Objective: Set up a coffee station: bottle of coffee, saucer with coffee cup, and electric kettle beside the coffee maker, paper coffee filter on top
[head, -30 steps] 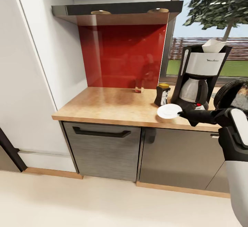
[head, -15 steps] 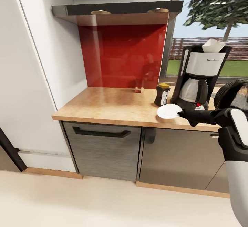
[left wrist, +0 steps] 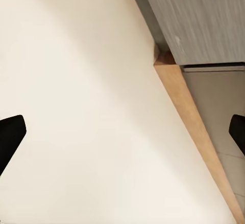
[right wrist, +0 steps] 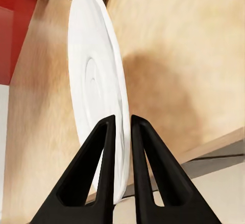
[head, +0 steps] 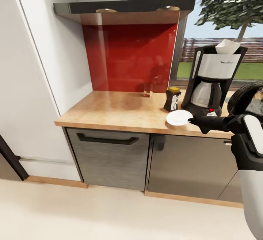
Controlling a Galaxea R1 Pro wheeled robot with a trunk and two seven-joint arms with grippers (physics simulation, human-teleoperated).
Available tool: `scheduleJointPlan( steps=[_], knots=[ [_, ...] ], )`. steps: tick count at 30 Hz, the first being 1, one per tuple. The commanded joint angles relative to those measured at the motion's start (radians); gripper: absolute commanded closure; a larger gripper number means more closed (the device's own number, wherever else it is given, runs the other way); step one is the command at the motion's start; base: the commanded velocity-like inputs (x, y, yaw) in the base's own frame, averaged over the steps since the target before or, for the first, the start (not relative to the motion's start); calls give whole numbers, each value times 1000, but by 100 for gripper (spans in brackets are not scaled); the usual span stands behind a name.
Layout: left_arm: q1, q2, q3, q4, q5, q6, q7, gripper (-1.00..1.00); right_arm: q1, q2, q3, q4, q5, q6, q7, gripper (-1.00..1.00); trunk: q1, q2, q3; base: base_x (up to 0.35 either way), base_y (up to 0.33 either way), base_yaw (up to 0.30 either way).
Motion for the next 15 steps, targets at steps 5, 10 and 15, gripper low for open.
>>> scheduleJointPlan(
  steps=[5, 10, 15],
  knots=[
    [-1, -5, -5, 0, 11, 7, -3, -100, -1, 0, -1, 0, -10, 2, -8, 100, 0, 0, -9, 0, 0, 0],
    [-1, -7, -5, 0, 12, 7, -3, -100, -1, 0, -1, 0, -10, 2, -8, 100, 0, 0, -15, 0, 0, 0],
    [-1, -7, -6, 0, 11, 7, -3, -100, -1, -1, -1, 0, -10, 2, -8, 100, 0, 0, -16, 58, -87, 0]
  ],
)
